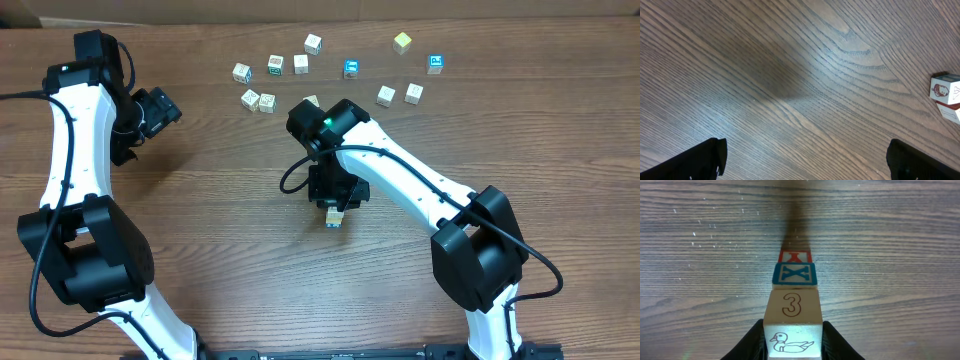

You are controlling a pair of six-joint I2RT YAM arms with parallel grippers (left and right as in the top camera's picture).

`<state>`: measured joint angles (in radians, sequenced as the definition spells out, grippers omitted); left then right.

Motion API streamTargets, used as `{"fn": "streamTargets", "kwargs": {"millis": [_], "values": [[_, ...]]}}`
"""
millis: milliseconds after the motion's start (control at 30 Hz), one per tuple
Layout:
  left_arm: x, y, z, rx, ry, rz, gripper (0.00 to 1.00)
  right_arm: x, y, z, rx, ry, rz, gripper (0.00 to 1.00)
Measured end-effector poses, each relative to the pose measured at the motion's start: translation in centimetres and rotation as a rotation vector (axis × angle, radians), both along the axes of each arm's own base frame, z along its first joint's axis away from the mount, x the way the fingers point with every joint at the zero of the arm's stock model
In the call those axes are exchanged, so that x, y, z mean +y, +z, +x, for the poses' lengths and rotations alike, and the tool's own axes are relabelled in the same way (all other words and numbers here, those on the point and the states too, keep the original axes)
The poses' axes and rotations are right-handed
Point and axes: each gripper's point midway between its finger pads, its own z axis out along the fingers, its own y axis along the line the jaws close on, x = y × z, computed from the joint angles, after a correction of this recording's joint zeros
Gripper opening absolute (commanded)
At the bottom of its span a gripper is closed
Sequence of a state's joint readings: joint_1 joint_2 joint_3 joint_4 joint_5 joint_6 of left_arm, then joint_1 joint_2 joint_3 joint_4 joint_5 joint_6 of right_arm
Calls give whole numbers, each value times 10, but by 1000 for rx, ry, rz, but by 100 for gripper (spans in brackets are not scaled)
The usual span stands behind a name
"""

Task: Form a tower
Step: 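Open the right gripper to release the duck block on top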

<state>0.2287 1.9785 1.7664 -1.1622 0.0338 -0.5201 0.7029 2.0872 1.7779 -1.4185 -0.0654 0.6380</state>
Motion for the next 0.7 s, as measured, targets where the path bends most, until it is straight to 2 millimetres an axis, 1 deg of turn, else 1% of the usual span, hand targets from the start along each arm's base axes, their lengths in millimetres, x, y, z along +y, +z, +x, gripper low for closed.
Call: {"fn": "streamTargets", "kwargs": {"millis": [100,567,700], "values": [[0,0,0,0,0,0,99,0,0,0,0,-8,1,33],[0,0,0,0,0,0,99,3,0,4,-17,-16,8,34],[0,0,0,0,0,0,99,2,0,4,-17,-17,6,30]]}}
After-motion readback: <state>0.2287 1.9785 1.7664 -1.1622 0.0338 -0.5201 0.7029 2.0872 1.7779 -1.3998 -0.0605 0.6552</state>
